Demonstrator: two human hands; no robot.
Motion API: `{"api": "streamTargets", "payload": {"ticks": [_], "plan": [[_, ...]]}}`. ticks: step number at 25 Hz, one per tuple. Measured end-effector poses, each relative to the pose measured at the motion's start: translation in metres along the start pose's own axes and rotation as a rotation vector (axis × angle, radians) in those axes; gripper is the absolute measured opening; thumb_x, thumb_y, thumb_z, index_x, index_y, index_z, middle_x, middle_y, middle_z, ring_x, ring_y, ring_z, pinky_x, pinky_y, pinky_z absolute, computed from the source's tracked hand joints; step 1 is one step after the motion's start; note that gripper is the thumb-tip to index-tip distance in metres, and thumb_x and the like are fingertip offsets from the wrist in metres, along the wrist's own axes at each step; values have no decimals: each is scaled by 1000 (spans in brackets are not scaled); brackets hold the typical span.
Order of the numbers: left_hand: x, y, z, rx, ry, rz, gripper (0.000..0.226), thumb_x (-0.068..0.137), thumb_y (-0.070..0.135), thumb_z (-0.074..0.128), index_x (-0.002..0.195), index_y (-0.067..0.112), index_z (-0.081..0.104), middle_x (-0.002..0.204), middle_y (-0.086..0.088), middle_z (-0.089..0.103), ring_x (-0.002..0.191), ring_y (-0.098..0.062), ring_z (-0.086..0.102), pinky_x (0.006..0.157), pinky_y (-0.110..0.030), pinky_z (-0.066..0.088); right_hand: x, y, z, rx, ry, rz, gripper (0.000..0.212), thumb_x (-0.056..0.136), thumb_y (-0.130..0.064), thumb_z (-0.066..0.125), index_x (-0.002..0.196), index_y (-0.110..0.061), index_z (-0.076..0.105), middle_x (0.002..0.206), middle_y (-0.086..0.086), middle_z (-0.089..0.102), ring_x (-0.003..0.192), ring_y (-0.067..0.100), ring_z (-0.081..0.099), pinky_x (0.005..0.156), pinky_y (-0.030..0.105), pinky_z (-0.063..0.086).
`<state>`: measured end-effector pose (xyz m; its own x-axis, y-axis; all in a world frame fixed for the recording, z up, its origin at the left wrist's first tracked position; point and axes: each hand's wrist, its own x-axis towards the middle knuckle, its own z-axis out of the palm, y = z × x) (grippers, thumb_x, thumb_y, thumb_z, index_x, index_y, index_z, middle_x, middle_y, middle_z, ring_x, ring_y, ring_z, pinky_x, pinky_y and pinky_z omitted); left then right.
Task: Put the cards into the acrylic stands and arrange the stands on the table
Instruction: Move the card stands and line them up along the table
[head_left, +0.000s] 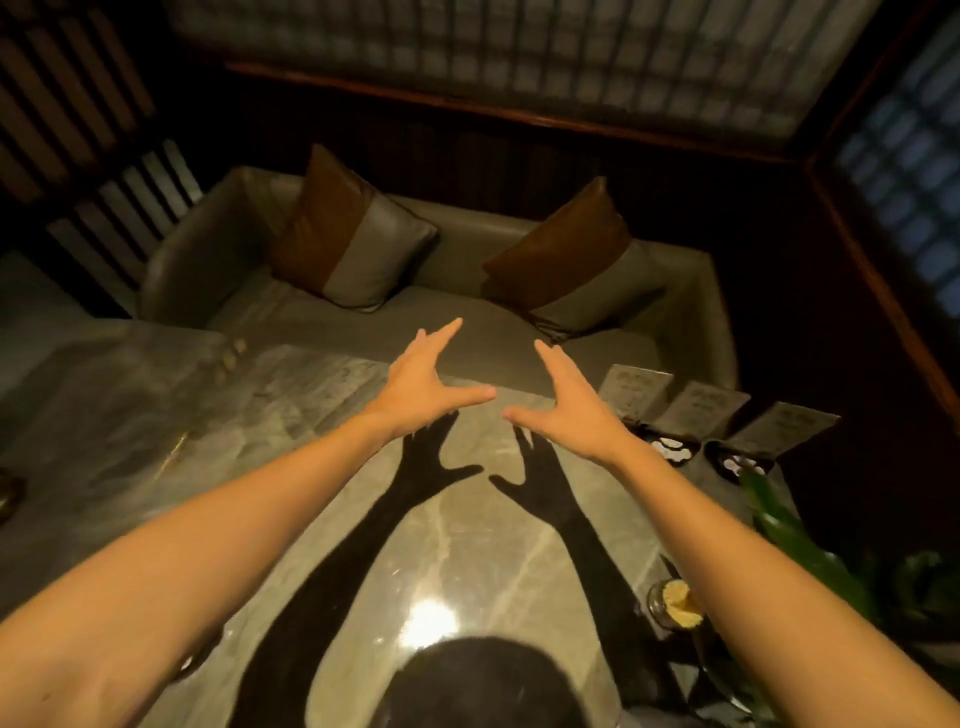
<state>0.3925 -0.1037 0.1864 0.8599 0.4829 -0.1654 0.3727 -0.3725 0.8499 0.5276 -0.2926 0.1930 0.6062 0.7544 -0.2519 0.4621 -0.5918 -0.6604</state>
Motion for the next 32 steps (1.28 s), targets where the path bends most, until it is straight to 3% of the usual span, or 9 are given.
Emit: {"api": "streamTargets", "payload": {"ticks": [4,9,14,19,23,25,27,30,32], "plan": [[-83,-49,-60,-33,74,-24,107,63,66,83,153,46,29,164,13,27,152,-13,23,121,-44,29,-26,-57,76,101,-68,-51,122,70,-69,77,160,-39,-1,170,-8,-5,156,13,0,123,44,17],[-177,-119,-130,-65,274,-104,114,52,79,78,151,40,38,157,8,41,144,-12,38,119,-41,35,-51,-129,180,154,-122,-121,128,66,-66,81,160,-37,0,170,-9,0,156,14,4,123,40,17],[-251,-184,-179,-105,427,-193,101,62,50,91,150,34,42,154,8,44,139,-8,40,118,-35,34,-71,-174,266,191,-216,-175,127,68,-61,83,161,-29,2,170,-5,8,154,15,14,123,39,22],[-305,-241,-191,-239,441,-291,100,66,33,93,151,32,41,151,13,42,134,-4,36,110,-29,32,-82,-196,339,216,-283,-154,123,65,-63,83,160,-31,11,166,-3,24,149,18,28,120,44,32],[-325,-289,-181,-333,366,-354,107,58,37,95,150,27,43,149,11,47,136,-9,43,111,-32,39,-91,-203,380,267,-314,-92,114,68,-52,86,159,-23,22,161,3,32,142,21,40,114,40,40],[-330,-310,-172,-348,327,-379,100,57,34,96,145,22,50,144,5,54,132,-13,50,108,-28,43,-95,-202,396,326,-329,-49,96,74,-39,86,153,-17,36,148,5,48,126,16,55,101,23,47],[-332,-320,-163,-390,337,-399,71,69,8,90,134,11,60,126,-5,66,122,-22,61,96,-18,50,-97,-204,407,384,-339,-32,63,81,-19,83,137,-11,55,126,4,65,105,11,66,84,11,50],[-331,-326,-152,-423,449,-398,29,80,-8,76,106,3,72,99,-12,75,95,-24,72,78,-19,57,-97,-204,419,412,-318,-42,16,85,-11,77,100,-14,72,97,7,77,90,15,72,80,27,55],[-329,-322,-151,-429,497,-404,17,81,-9,74,93,3,73,84,-10,75,76,-18,72,68,-20,58,-94,-204,421,377,-287,-34,6,87,-11,73,92,-14,75,87,6,77,79,14,69,77,30,54]]}}
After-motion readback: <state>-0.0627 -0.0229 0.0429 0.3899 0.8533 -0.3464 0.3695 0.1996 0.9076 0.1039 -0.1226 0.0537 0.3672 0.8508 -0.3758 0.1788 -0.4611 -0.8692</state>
